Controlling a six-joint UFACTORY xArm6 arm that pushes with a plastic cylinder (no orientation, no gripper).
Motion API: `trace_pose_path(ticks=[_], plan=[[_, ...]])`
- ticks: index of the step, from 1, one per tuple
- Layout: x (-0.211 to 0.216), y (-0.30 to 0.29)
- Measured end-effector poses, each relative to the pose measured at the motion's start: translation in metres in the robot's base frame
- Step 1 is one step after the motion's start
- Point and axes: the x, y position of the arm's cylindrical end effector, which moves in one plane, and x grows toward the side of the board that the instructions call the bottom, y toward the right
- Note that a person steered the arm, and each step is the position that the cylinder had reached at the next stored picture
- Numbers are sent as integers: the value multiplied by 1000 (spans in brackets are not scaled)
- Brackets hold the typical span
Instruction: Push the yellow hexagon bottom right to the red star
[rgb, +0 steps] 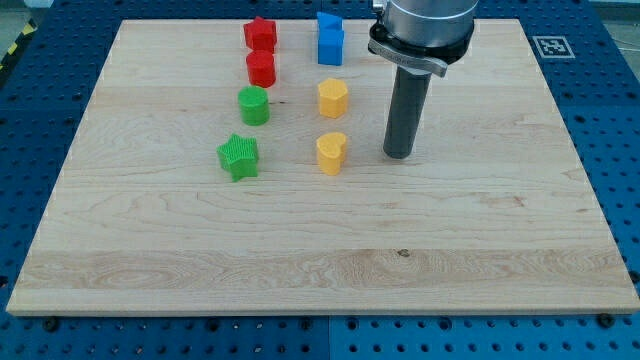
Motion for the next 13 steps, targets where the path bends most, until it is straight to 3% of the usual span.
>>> trace_pose_path(ticks=[2,3,5,8,10,13], plan=[[16,1],[-3,1],[26,1],[-67,-29],[-75,-81],[-98,-71]])
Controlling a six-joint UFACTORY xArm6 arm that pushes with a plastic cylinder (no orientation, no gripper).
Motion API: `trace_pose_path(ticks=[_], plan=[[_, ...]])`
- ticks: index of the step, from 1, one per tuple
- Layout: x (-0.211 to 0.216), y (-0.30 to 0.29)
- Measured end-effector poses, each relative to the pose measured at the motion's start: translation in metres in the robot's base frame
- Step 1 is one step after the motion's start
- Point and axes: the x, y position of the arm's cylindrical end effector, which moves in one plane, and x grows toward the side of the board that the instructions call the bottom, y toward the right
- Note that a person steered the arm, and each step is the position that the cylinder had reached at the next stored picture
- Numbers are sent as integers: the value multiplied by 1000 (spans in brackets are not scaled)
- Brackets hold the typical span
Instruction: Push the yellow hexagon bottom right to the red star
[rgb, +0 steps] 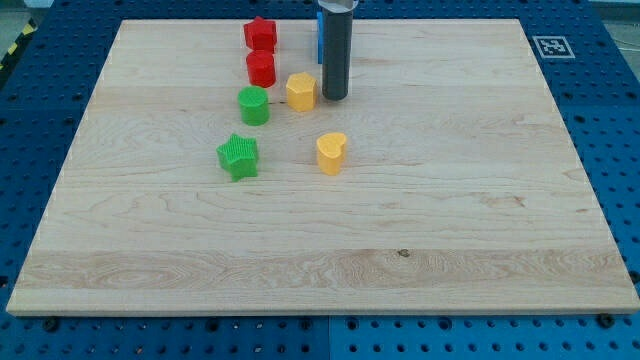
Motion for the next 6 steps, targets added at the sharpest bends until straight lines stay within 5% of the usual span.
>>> trace_pose_path(ticks=[3,6], plan=[[54,0],[7,-48]])
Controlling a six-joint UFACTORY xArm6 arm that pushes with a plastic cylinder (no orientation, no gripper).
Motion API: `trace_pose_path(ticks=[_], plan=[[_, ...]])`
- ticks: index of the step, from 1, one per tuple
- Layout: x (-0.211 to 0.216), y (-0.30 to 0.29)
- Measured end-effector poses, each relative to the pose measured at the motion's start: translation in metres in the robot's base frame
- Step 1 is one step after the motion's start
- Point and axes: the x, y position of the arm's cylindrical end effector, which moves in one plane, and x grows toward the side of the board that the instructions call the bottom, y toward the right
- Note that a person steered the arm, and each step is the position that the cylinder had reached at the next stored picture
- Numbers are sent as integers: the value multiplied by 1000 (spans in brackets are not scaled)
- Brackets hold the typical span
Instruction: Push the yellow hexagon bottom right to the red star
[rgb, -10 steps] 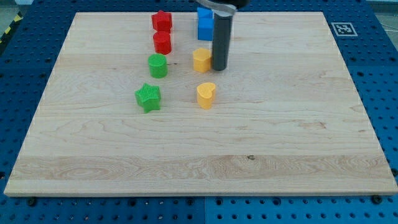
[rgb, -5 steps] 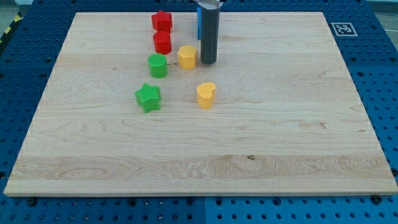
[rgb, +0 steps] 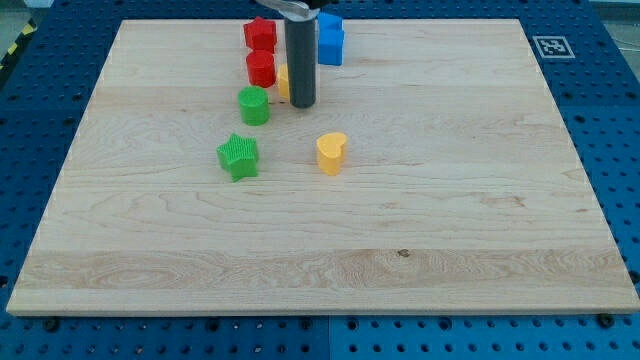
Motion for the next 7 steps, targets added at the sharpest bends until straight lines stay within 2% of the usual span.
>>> trace_pose_path(ticks=[2,5,6,7], plan=[[-34,-14],[-49,-14],[-31,-14],[15,-14]])
